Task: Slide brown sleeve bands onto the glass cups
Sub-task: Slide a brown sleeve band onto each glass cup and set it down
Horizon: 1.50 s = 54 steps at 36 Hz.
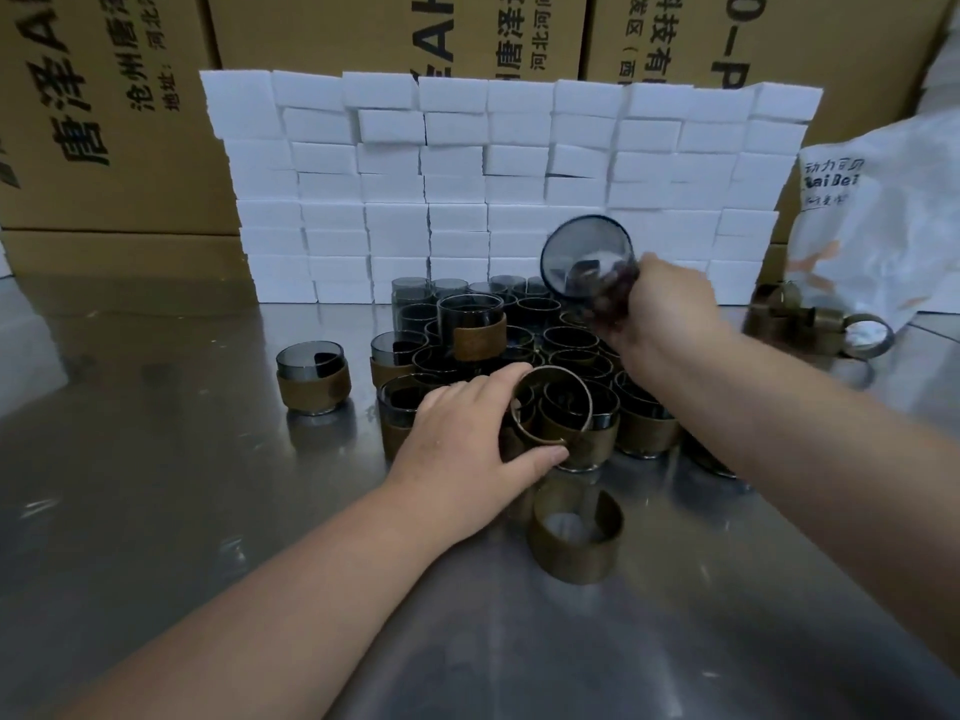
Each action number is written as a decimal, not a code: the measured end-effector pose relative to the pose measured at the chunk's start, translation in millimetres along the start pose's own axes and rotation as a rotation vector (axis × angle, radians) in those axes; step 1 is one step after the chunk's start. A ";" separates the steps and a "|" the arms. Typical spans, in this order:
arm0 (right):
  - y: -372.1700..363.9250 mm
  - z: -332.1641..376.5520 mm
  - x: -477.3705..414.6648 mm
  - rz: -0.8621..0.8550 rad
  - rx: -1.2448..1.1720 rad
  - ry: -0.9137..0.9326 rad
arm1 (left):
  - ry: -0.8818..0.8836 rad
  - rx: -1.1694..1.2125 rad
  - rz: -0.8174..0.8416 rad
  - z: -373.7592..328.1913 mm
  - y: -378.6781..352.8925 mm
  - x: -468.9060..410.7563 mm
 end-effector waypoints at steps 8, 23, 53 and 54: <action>51.1 -28.6 31.1 -0.154 -0.263 -0.047 | -0.004 0.052 -0.028 -1.7 2.8 0.7; 41.7 -37.7 58.4 0.040 -0.024 0.068 | -0.145 0.270 -0.189 -21.6 12.0 12.6; 29.8 -22.4 101.8 0.560 0.474 0.386 | -0.262 0.260 -0.119 -30.5 27.6 13.1; 28.5 -21.7 104.0 0.571 0.483 0.404 | -0.257 0.265 -0.105 -31.7 28.2 14.2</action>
Point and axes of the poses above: each hand's wrist, its own x-axis away from the middle knuckle, its own y-axis out of the back of the hand, z = x × y, the point moved 3 cm from there along -x, towards the middle knuckle, and after that the axes turned 2 degrees about y, right-handed, at the moved point
